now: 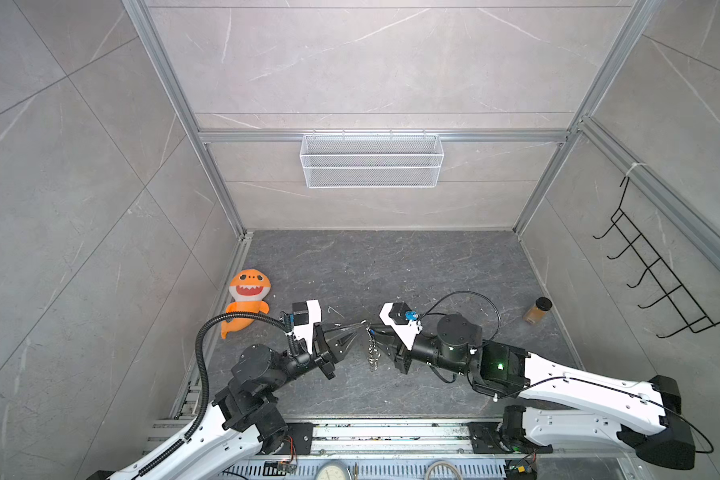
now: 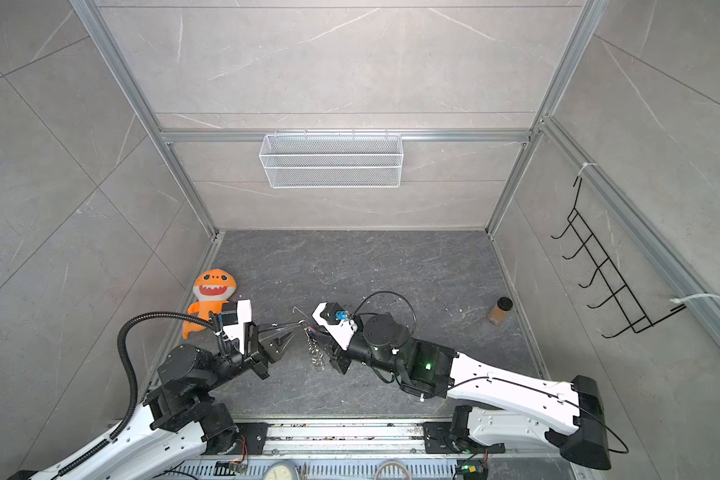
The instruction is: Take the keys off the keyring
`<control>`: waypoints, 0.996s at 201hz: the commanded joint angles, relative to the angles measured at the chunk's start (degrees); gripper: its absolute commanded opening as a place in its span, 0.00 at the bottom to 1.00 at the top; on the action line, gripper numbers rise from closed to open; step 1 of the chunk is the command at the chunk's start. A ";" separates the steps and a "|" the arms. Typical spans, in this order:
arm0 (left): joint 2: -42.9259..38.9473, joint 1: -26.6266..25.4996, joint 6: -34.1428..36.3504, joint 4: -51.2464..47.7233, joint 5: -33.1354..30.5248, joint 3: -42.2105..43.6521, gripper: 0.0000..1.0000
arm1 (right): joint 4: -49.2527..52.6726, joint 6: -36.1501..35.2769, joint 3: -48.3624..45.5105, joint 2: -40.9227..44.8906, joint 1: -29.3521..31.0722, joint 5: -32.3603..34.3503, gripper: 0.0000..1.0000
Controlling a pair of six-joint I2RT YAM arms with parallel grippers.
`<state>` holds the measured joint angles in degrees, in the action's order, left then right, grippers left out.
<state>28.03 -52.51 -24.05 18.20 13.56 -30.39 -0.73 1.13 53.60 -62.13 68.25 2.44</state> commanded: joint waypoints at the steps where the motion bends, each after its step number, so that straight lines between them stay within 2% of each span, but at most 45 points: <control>1: -0.70 -0.22 -0.34 2.06 -0.17 -0.55 0.00 | 1.46 -1.00 2.06 1.21 0.37 1.09 0.17; 41: -0.79 -0.22 0.52 0.55 0.71 -0.74 0.00 | 3.05 -1.99 1.92 2.51 0.39 0.80 0.00; 200: -1.29 -0.22 2.26 -2.40 4.28 -1.35 0.00 | 9.71 -3.64 4.86 4.65 0.42 -0.60 0.00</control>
<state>27.31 -52.51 -23.53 13.58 15.53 -30.39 7.20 -1.58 56.23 -58.33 68.40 1.96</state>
